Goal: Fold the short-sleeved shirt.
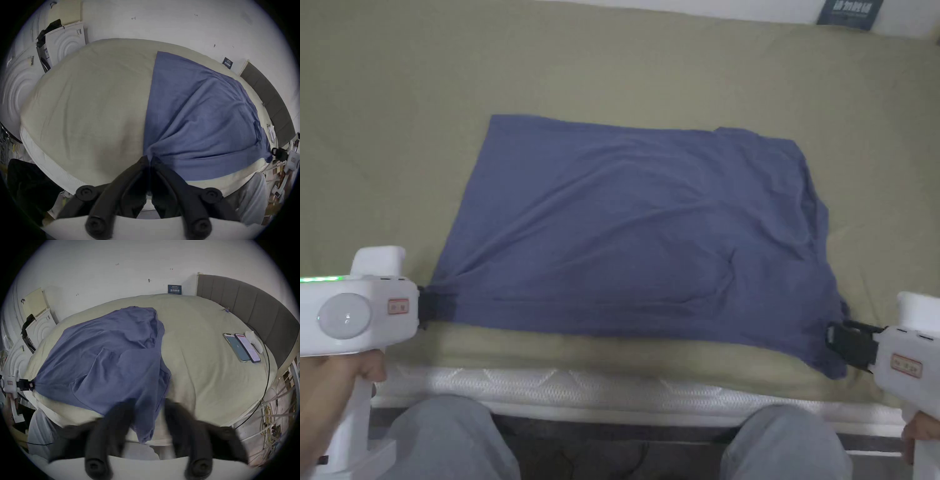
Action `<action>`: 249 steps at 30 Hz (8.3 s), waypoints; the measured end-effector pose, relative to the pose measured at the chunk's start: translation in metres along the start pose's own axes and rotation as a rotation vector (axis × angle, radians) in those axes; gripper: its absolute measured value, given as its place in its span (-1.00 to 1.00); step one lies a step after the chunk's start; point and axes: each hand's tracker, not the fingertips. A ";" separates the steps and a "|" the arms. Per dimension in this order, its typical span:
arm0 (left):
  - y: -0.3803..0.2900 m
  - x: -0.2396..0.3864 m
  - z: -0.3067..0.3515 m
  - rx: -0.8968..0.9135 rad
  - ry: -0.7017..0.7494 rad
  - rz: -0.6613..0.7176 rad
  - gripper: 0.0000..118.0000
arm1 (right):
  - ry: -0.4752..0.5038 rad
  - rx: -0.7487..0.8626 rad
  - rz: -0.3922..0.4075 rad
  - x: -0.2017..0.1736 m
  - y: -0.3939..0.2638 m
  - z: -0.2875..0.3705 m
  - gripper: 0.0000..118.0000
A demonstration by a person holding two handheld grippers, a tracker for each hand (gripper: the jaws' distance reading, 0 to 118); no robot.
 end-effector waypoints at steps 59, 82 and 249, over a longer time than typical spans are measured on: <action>0.193 0.036 -0.101 0.077 0.031 -0.053 0.99 | -0.068 -0.106 0.078 -0.023 0.198 -0.174 0.94; 0.126 0.041 -0.090 0.031 0.104 -0.107 0.84 | -0.009 0.005 0.015 -0.007 0.118 -0.083 -0.78; 0.111 -0.049 -0.014 0.039 -0.217 0.201 -0.99 | 0.001 0.424 0.156 -0.147 0.063 -0.014 -0.86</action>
